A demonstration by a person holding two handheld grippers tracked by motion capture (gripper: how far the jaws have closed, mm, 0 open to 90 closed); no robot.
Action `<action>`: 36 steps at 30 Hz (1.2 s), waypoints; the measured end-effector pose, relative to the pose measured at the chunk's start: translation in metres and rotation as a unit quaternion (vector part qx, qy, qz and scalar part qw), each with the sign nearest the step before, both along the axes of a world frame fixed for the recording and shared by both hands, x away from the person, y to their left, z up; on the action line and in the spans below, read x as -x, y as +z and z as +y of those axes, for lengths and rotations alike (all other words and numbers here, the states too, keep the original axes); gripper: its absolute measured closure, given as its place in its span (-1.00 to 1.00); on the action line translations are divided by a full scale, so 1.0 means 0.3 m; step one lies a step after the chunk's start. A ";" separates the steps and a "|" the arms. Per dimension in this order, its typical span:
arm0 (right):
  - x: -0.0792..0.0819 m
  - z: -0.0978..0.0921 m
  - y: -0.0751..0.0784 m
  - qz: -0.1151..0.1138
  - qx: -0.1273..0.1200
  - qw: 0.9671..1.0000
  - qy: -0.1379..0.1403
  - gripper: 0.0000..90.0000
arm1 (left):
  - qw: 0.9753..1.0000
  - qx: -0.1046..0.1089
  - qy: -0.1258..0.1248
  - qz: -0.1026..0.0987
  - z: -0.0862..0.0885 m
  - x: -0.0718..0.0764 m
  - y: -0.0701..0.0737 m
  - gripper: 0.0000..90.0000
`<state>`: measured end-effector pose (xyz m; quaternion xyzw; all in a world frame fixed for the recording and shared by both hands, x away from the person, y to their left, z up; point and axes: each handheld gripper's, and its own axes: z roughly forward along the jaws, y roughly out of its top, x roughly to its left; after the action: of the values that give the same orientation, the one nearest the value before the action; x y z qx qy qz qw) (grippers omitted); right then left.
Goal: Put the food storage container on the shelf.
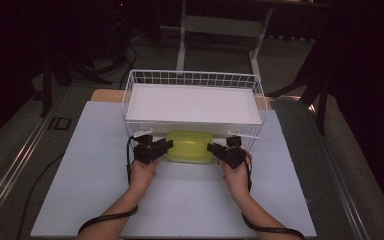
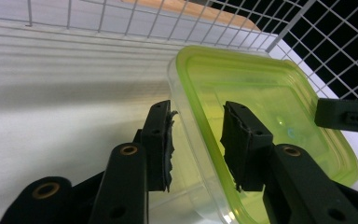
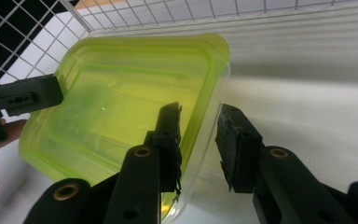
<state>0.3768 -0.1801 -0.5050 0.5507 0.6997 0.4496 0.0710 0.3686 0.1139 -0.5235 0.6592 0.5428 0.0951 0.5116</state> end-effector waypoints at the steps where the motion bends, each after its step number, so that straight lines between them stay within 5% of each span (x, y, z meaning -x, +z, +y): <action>1: -0.001 0.001 0.000 0.002 -0.002 1.000 -0.001 0.54 | 1.000 0.006 -0.001 0.002 0.000 -0.003 0.000 0.39; 9: 0.003 0.009 -0.002 -0.030 0.011 0.999 0.010 0.37 | 1.000 0.012 -0.016 -0.002 0.000 -0.001 0.016 -0.07; 16: 0.034 0.002 0.028 -0.065 0.018 0.998 0.019 0.26 | 0.998 0.021 -0.048 -0.029 0.015 0.028 0.020 -0.37; 24: 0.126 0.019 0.070 -0.084 0.021 0.994 0.061 0.25 | 0.995 -0.008 -0.069 -0.068 0.027 0.097 0.051 -0.68; 29: 0.188 0.046 0.077 -0.078 0.019 0.993 0.088 0.46 | 0.992 -0.021 -0.088 -0.087 0.031 0.148 0.065 -0.92; 36: 0.230 0.094 0.038 -0.054 0.038 0.991 0.121 0.91 | 0.988 -0.028 -0.105 -0.107 0.032 0.228 0.064 -0.94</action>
<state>0.3076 -0.1520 -0.4935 0.4341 0.7724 0.4575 0.0748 0.3003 0.1236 -0.5043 0.7125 0.4100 0.1264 0.5552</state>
